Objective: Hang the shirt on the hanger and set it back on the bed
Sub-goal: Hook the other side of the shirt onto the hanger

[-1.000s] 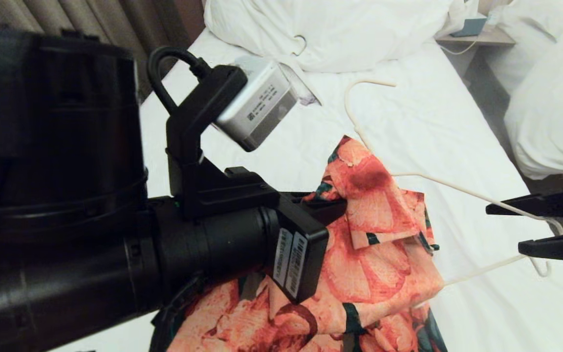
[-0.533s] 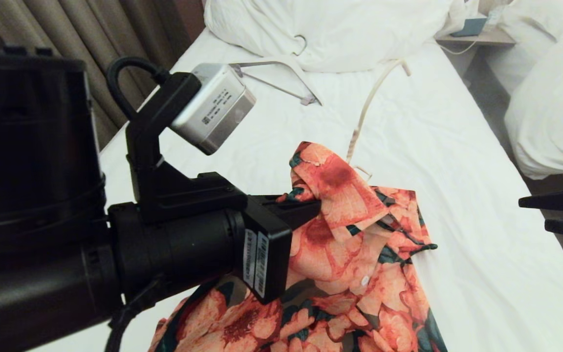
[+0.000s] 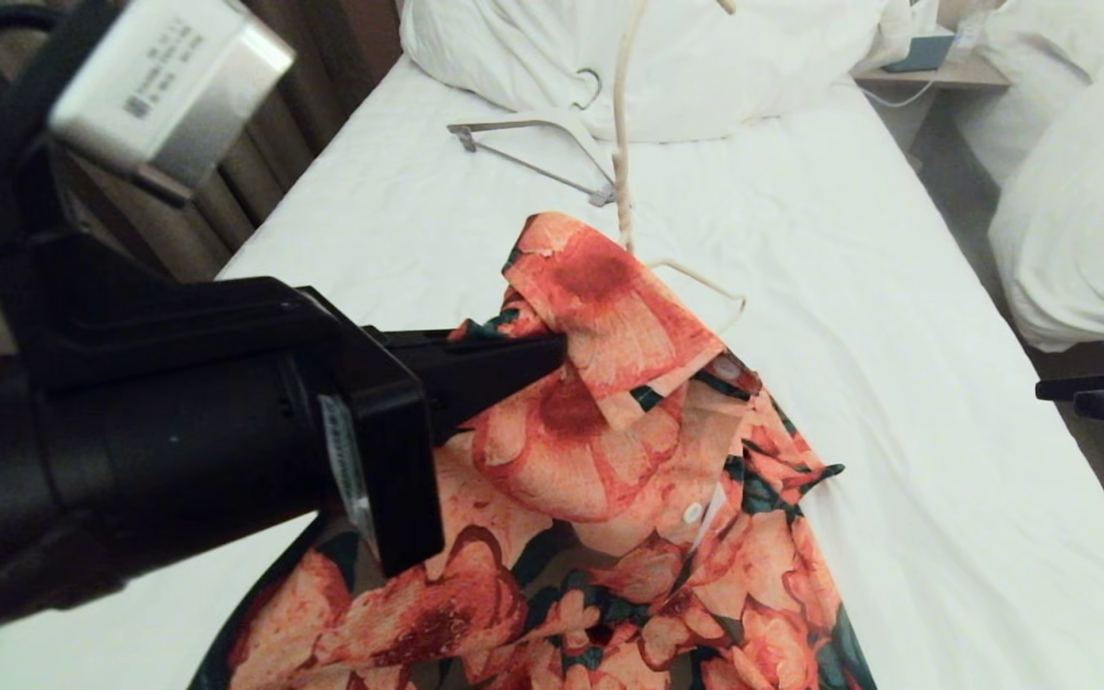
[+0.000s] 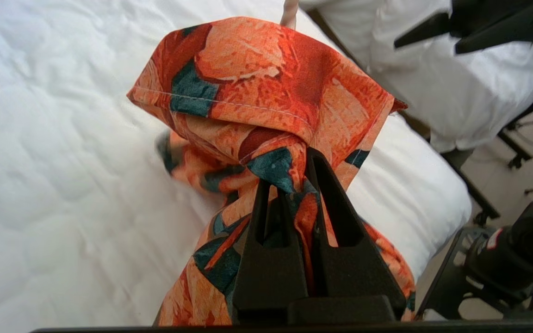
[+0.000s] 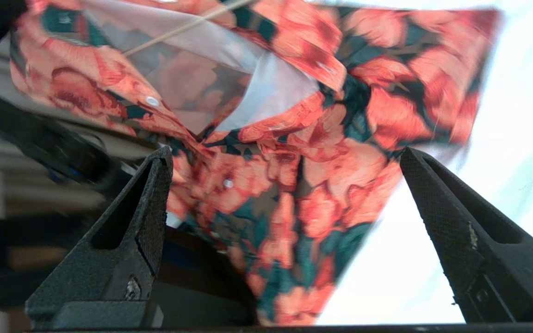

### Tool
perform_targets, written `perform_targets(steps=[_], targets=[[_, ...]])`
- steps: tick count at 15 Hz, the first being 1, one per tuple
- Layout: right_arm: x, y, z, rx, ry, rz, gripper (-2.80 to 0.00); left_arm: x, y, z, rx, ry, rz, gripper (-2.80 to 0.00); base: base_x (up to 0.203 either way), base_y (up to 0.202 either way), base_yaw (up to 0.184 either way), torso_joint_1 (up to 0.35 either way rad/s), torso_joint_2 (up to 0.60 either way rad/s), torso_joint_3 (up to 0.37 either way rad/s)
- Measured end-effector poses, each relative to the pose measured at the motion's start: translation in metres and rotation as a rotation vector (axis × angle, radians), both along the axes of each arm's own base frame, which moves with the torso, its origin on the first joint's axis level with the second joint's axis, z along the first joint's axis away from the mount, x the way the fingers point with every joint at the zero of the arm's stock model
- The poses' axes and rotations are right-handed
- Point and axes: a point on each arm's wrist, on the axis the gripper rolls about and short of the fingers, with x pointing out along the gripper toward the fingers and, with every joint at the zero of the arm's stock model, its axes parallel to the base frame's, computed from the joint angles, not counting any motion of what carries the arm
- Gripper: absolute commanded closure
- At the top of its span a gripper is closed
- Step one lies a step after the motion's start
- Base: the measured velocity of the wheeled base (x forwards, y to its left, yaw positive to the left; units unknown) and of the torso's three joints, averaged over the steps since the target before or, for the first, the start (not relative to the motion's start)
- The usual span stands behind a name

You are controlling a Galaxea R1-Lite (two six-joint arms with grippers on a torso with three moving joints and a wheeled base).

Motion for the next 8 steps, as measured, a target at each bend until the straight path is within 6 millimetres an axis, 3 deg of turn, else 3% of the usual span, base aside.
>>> perform_targets(steps=[4, 5, 8], targets=[[0.004, 0.019, 0.004, -0.007, 0.165, -0.128, -2.80, -0.008, 0.018, 0.010, -0.064, -0.010, 0.006, 0.00, 0.000, 0.000, 0.000, 0.000, 0.00, 0.000], [0.005, 0.025, 0.003, -0.025, 0.194, -0.149, 0.00, -0.009, 0.020, 0.012, -0.081, -0.003, 0.007, 0.00, 0.000, 0.000, 0.000, 0.000, 0.00, 0.000], [0.003, 0.039, 0.000, -0.048, 0.239, -0.122, 0.00, -0.009, 0.025, 0.017, -0.103, -0.012, 0.019, 0.00, 0.000, 0.000, 0.000, 0.000, 0.00, 0.000]])
